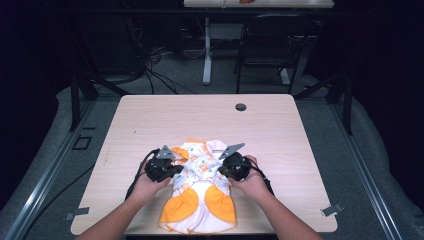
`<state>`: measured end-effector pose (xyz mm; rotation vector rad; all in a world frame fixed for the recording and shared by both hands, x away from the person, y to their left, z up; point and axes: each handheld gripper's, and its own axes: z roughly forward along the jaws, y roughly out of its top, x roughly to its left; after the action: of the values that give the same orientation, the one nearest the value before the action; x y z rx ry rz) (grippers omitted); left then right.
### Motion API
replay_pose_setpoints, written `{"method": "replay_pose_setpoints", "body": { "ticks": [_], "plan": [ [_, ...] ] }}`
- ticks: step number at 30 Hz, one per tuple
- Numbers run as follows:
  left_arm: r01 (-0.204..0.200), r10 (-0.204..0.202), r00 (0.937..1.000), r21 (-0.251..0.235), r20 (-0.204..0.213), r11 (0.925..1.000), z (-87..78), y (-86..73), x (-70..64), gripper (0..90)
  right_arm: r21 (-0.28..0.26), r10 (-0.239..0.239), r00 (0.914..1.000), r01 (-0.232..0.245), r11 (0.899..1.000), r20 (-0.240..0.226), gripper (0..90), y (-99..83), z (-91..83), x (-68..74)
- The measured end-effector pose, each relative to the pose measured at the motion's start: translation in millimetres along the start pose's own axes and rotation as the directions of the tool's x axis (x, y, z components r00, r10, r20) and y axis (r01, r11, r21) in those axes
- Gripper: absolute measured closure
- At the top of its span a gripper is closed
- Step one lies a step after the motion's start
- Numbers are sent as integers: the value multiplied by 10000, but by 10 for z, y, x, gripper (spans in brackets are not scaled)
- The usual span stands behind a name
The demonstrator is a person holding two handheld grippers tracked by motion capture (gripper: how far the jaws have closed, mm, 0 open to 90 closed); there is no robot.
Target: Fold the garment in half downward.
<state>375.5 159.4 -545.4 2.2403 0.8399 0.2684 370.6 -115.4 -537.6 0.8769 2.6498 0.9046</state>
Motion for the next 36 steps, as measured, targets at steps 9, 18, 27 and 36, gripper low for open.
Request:
{"method": "replay_pose_setpoints", "body": {
  "ticks": [9, 18, 27, 36],
  "plan": [
    [174, -175, 9998, -81, -116, 9998, 29, 294, 199, 898, 7, -68, 9996, 68, 10000, 275, 900, 289, -40, -202],
    [324, -323, 9993, 54, -190, 9995, 134, 443, 277, 899, 31, 146, 9993, -147, 9999, 331, 900, 476, 23, -341],
    [517, -514, 9983, 102, -283, 9986, 204, 464, 380, 900, 75, 257, 9990, -260, 9996, 374, 900, 535, 98, -435],
    [679, -673, 9967, 111, -453, 9976, 299, 509, 493, 896, 153, 652, 9964, -661, 9977, 538, 895, 500, 254, -588]
  ]
}}
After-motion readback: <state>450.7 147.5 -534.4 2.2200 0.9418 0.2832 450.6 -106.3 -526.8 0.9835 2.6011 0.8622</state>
